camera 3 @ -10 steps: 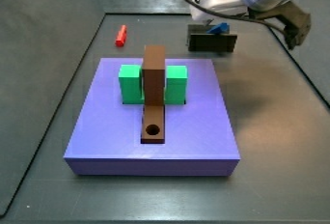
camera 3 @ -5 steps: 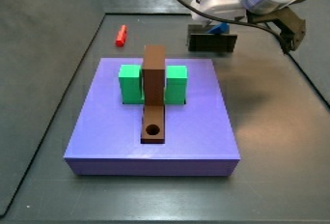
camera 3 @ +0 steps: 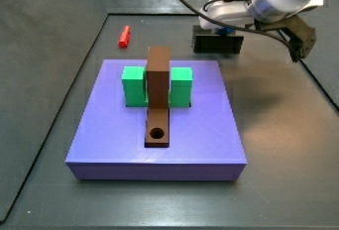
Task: Pick up the blue object. Move up. Place the blue object on the fixture. Regrasp the blue object. Move to above the board. Insert the blue object.
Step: Regrasp the blue object.
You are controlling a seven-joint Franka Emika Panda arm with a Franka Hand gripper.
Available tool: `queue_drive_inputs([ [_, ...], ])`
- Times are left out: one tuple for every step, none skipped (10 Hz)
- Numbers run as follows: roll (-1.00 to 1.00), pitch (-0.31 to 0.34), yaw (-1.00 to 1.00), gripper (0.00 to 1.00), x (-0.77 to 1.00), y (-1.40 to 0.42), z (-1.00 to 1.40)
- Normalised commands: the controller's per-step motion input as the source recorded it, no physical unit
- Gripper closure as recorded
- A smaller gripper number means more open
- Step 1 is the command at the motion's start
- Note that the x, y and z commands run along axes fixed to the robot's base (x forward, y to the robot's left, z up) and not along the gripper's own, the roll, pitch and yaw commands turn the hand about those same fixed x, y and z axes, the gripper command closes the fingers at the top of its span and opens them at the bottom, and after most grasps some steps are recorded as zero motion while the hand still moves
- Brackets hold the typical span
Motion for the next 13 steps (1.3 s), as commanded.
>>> queue_drive_inputs([
  [0.02, 0.094, -0.17, 0.0, 0.0, 0.0, -0.16],
  [0.0, 0.066, -0.18, 0.0, 0.0, 0.0, -0.14],
  [0.0, 0.02, -0.16, 0.0, 0.0, 0.01, -0.08],
  [0.0, 0.0, -0.11, 0.0, 0.0, 0.03, -0.01],
  [-0.03, 0.0, -0.02, 0.0, 0.0, 0.05, 0.0],
  [-0.02, 0.0, 0.0, 0.0, 0.0, 0.02, 0.0],
  [0.0, 0.0, 0.0, 0.0, 0.0, 0.0, 0.0],
  [0.0, 0.0, 0.0, 1.0, 0.0, 0.0, 0.0],
  [0.0, 0.0, 0.0, 1.0, 0.0, 0.0, 0.0],
  [0.0, 0.0, 0.0, 1.0, 0.0, 0.0, 0.0],
  [0.0, 0.0, 0.0, 1.0, 0.0, 0.0, 0.0],
  [0.0, 0.0, 0.0, 1.0, 0.0, 0.0, 0.0],
  [0.0, 0.0, 0.0, 1.0, 0.0, 0.0, 0.0],
])
